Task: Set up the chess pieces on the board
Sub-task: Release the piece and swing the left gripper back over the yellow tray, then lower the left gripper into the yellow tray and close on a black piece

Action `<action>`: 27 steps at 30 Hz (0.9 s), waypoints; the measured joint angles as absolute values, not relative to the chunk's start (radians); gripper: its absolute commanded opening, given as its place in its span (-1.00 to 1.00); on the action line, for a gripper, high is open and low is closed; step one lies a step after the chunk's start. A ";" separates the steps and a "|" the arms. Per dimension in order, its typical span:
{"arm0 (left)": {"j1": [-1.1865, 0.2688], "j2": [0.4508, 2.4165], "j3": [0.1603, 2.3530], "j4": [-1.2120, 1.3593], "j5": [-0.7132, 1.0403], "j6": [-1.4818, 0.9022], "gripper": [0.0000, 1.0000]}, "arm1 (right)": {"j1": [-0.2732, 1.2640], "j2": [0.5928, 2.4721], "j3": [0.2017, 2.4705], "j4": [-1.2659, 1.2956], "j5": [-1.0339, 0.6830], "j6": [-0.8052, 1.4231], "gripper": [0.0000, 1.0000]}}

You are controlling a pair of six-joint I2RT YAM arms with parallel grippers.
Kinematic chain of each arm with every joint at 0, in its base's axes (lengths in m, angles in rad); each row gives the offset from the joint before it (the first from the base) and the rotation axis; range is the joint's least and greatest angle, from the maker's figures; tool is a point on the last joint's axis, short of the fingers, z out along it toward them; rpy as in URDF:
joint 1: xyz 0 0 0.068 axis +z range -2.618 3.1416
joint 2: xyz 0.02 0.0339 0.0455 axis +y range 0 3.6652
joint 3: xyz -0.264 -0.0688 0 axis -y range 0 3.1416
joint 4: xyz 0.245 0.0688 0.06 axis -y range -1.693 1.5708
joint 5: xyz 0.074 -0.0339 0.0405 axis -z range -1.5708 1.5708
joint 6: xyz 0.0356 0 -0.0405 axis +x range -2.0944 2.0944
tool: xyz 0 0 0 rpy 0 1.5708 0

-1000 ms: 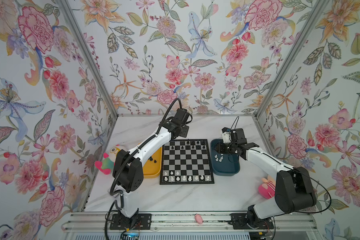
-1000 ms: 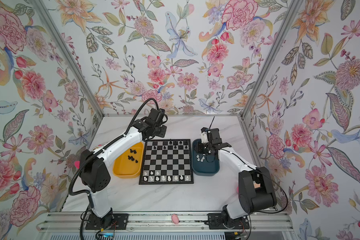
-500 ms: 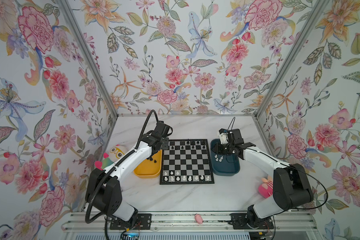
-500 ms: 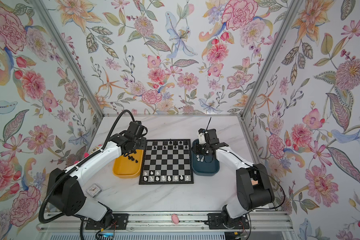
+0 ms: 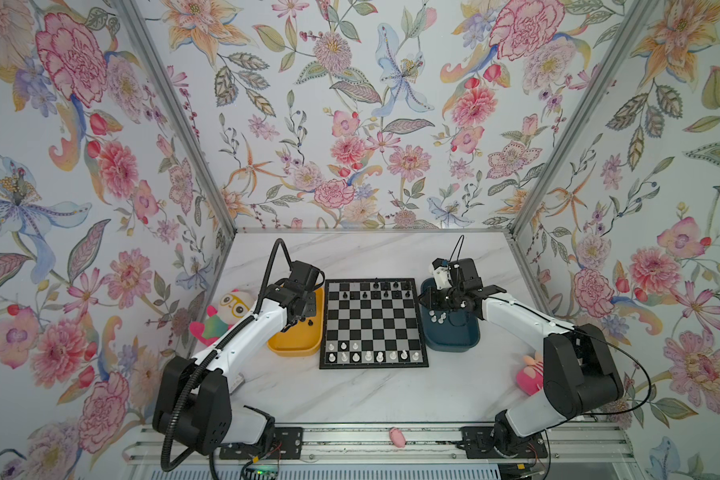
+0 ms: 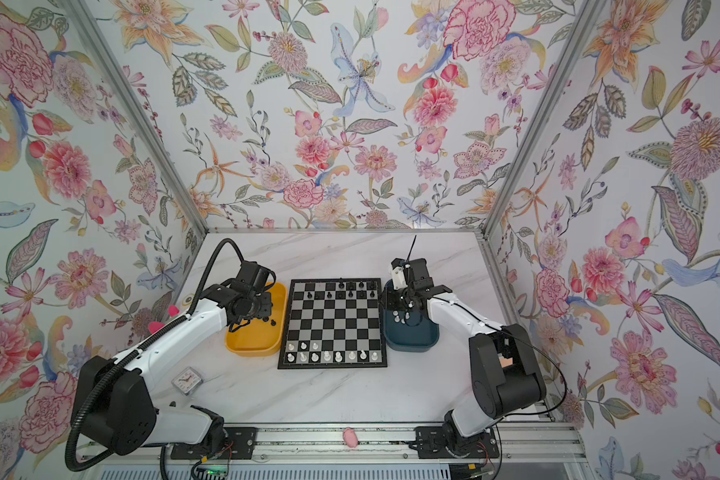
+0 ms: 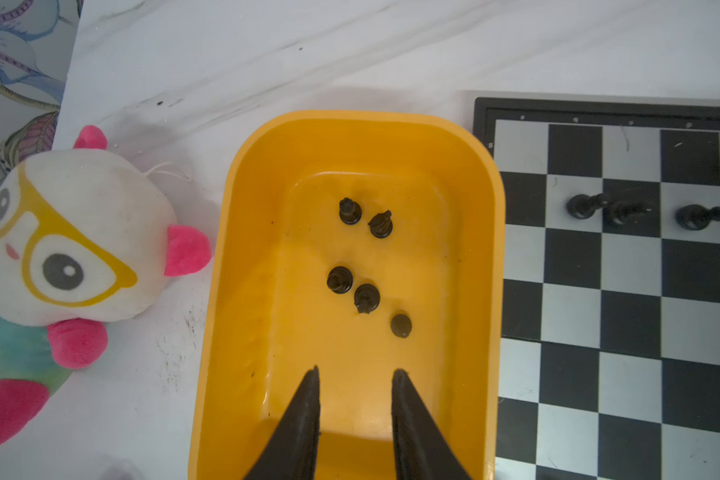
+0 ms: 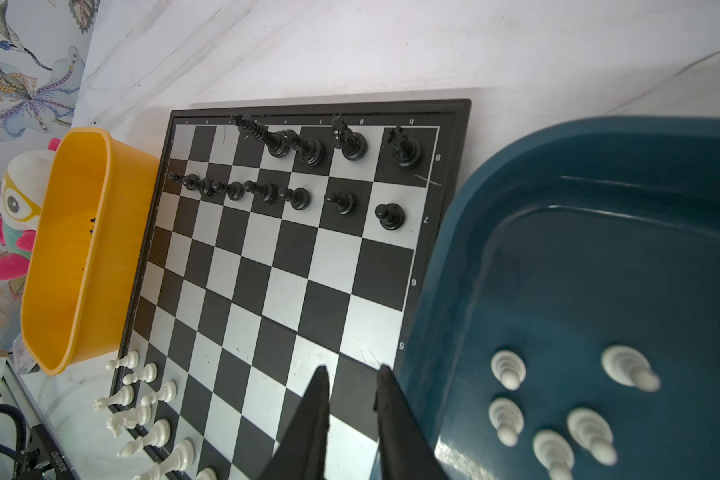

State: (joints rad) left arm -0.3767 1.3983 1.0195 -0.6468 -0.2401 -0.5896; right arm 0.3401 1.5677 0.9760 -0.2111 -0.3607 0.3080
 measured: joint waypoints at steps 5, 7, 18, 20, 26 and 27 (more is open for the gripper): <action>-0.357 1.399 0.976 -0.631 -0.230 -0.603 -0.37 | 0.344 1.568 0.976 -0.211 -0.361 0.311 -0.55; -0.351 1.401 0.966 -0.621 -0.217 -0.604 -0.39 | 0.344 1.568 0.976 -0.211 -0.361 0.311 -0.55; -0.328 1.453 0.962 -0.523 -0.160 -0.602 -0.39 | 0.347 1.568 0.976 -0.212 -0.360 0.311 -0.55; -0.321 1.463 0.961 -0.510 -0.152 -0.599 -0.39 | 0.347 1.568 0.976 -0.212 -0.360 0.311 -0.55; -0.311 1.506 0.960 -0.479 -0.126 -0.591 -0.40 | 0.347 1.571 0.989 -0.212 -0.360 0.311 -0.55; -0.311 1.514 0.960 -0.475 -0.118 -0.590 -0.40 | 0.347 1.571 0.993 -0.212 -0.360 0.311 -0.55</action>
State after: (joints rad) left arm -0.3107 1.5139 0.9604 -0.4747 -0.1181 -0.5900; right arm 0.3470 1.5711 0.9932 -0.2123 -0.3599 0.3107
